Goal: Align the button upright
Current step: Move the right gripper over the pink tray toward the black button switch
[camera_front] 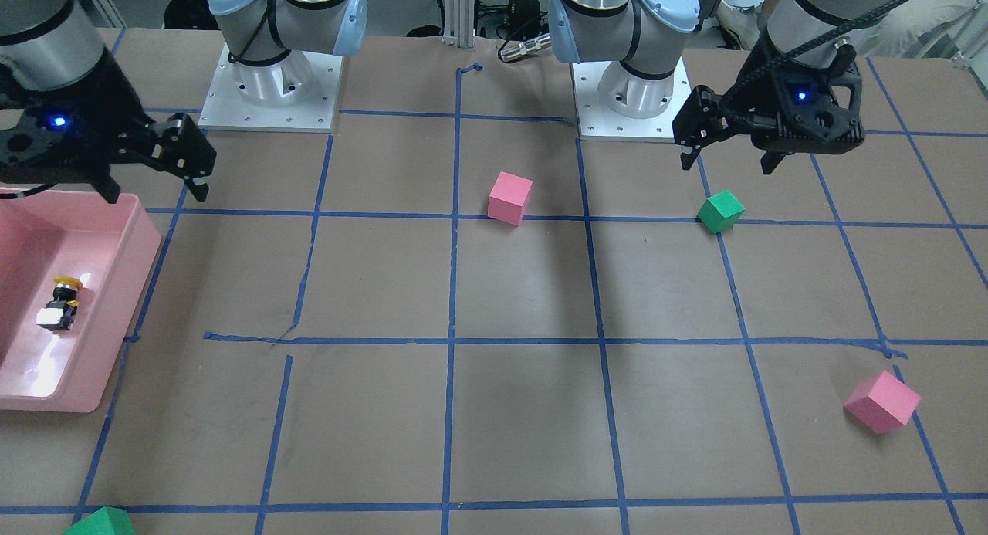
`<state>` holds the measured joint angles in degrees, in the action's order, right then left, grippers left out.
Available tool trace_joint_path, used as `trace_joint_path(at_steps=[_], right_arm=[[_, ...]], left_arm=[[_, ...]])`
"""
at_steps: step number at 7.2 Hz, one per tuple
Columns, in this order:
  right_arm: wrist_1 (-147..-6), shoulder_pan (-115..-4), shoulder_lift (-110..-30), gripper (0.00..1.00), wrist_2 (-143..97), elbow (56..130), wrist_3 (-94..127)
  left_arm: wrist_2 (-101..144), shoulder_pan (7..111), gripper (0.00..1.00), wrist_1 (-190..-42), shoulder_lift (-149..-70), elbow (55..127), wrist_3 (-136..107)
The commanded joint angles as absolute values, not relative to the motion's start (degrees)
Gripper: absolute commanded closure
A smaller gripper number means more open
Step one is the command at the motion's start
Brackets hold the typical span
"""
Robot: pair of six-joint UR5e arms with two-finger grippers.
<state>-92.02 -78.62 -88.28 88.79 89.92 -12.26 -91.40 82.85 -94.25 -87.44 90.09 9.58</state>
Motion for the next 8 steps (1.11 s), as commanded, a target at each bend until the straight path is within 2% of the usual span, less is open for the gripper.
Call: trace_joint_path(at_steps=[1, 3, 6, 8], right_arm=[[-92.89, -66.67, -84.13, 0.0, 88.6, 91.91, -23.85], [-104.69, -59.79, -82.53, 0.0, 89.2, 99.19, -29.42], [-122.73, -55.56, -79.2, 0.0, 92.73, 109.92, -31.02], [-126.91, -55.02, -78.05, 0.0, 92.73, 112.06, -33.04]], left_arm=[[-91.41, 82.79, 0.0, -94.22, -87.54, 90.26, 9.58], [-91.41, 82.88, 0.0, -94.22, -87.45, 90.18, 9.58], [-91.41, 82.88, 0.0, -94.22, -87.45, 90.18, 9.58], [-92.28, 82.79, 0.0, -94.22, -87.54, 90.44, 9.58]])
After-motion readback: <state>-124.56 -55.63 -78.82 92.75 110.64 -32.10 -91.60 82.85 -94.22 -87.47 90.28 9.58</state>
